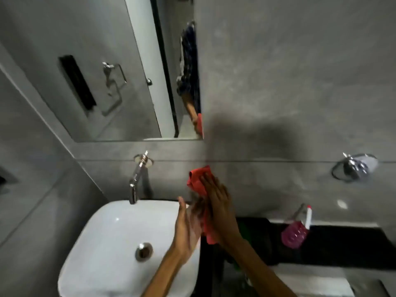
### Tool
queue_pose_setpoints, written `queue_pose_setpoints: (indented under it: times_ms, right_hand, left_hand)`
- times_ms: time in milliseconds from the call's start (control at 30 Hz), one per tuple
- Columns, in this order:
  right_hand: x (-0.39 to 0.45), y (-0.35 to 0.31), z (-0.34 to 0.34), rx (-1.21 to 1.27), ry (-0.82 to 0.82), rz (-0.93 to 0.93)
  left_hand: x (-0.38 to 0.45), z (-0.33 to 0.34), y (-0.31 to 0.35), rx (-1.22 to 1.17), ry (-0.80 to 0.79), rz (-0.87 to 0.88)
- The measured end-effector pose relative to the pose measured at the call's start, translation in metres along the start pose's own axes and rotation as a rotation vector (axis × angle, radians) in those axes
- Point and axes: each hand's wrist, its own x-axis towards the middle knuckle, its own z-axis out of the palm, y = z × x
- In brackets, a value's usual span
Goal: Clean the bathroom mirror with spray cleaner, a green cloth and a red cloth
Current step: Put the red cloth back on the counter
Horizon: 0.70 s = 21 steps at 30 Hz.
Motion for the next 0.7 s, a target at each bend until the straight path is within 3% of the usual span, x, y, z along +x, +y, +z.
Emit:
queue_pose_setpoints:
  times_ms: [133,233,367,500,567,700]
  right_hand:
    - [-0.053,0.060,-0.023,-0.194,-0.238,0.115]
    - [-0.088,0.106,-0.037,-0.024,-0.229,0.269]
    - [-0.129,0.176,-0.039,0.309,-0.164,0.810]
    - [-0.156,0.250,-0.025,0.603,-0.211,1.317]
    - [-0.162,0.292,-0.009,0.595,-0.204,1.373]
    - [-0.150,0.331,0.007,0.475,-0.102,1.288]
  left_hand:
    - [-0.004,0.031,-0.084,-0.012,0.051,-0.129]
    - [0.012,0.030,-0.131,0.042,0.036,-0.272]
    - [0.039,0.017,-0.188,0.087,0.023,-0.462]
    - [0.067,0.008,-0.234,0.121,0.008,-0.569]
    - [0.096,0.003,-0.262,0.155,0.030,-0.583]
    - [0.140,0.002,-0.288,0.258,0.048,-0.575]
